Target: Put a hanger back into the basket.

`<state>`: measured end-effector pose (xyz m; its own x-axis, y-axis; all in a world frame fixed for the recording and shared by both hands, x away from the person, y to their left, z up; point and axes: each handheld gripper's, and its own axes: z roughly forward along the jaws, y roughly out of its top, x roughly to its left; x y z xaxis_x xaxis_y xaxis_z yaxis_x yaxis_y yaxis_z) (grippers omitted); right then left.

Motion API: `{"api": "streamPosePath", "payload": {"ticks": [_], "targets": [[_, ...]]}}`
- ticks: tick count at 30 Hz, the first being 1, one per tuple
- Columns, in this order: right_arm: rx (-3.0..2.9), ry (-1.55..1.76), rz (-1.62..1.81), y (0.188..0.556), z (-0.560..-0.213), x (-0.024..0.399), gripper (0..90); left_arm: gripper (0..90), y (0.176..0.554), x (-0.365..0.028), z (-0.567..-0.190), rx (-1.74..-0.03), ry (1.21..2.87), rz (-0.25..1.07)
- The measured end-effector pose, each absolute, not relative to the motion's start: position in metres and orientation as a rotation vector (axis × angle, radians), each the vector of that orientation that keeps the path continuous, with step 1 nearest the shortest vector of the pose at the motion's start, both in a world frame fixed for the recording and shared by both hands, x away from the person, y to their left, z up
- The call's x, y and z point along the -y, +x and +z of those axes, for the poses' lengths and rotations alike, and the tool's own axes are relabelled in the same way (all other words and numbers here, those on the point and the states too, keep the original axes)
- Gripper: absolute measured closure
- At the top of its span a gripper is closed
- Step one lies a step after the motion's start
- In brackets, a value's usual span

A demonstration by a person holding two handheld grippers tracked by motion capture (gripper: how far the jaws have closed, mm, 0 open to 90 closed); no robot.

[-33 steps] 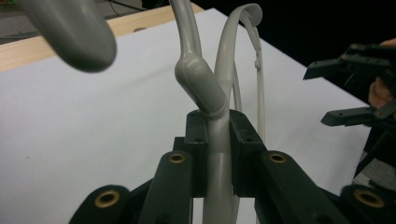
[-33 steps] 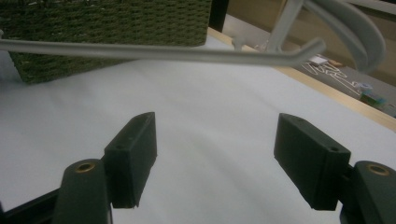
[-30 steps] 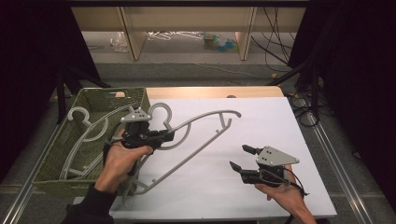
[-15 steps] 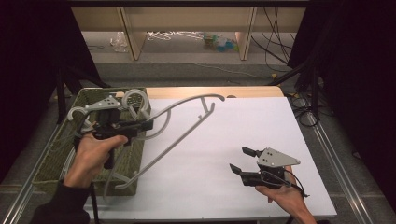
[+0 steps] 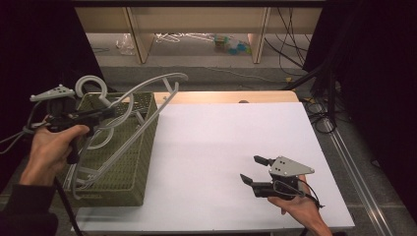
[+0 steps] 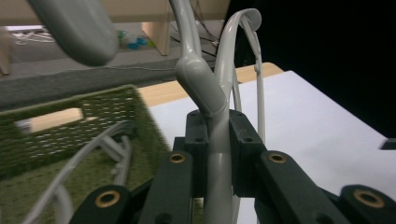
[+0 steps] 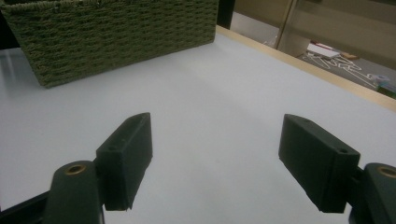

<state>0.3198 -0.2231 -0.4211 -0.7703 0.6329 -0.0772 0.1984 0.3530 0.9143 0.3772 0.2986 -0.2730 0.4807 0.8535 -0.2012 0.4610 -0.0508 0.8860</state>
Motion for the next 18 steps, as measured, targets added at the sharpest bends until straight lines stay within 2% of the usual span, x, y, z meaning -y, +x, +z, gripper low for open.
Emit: {"api": "streamPosePath", "payload": {"ticks": [8,18], "targets": [[-2.197,0.762,1.408,0.321,-0.422,0.223,22.8,79.7,0.39,-0.329,-0.28,-1.222,1.66,0.518],[-2.203,0.753,1.407,0.321,-0.422,0.223,23.3,79.7,0.404,-0.352,-0.296,-1.27,1.685,0.556]]}}
